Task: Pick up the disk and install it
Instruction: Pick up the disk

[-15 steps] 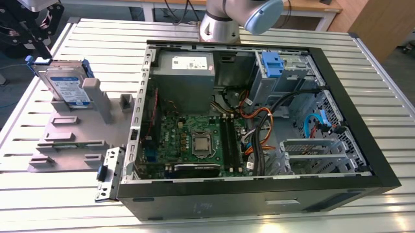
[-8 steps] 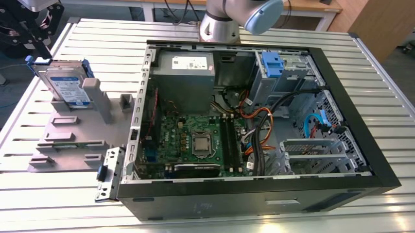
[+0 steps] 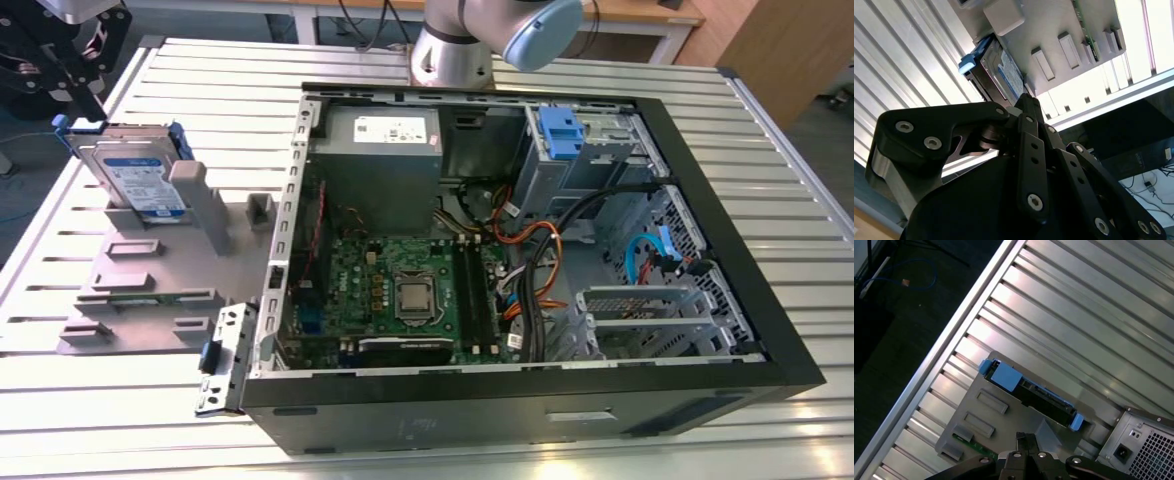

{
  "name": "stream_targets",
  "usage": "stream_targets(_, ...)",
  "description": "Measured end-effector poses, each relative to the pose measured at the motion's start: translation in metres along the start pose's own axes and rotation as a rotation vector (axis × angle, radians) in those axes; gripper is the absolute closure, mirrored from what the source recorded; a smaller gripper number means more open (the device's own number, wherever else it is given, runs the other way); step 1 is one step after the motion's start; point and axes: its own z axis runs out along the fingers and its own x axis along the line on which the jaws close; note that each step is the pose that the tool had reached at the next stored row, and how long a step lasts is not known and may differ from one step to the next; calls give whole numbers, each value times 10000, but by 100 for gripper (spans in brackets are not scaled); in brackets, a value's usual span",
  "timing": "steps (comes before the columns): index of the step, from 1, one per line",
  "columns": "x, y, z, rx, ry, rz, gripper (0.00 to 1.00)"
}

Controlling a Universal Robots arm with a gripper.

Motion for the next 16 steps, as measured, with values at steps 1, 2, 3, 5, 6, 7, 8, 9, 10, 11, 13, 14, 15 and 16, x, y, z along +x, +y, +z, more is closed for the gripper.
stream_targets(1,0,0,0,0,1,-5,89)
stream_targets(2,0,0,0,0,2,-10,89)
stream_targets(3,0,0,0,0,2,-15,89)
stream_targets(5,0,0,0,0,1,-24,89)
stream_targets(6,0,0,0,-1,2,-30,89)
stream_targets(7,0,0,0,-1,2,-34,89)
stream_targets(8,0,0,0,-1,3,-39,89)
stream_targets(9,0,0,0,0,2,-44,89)
stream_targets(10,0,0,0,-1,3,-50,89)
stream_targets(11,0,0,0,-1,3,-54,89)
stream_targets(13,0,0,0,-1,3,-64,89)
stream_targets(14,0,0,0,-1,3,-69,89)
stream_targets(15,0,0,0,-2,6,-124,89)
stream_targets(16,0,0,0,-2,8,-178,89)
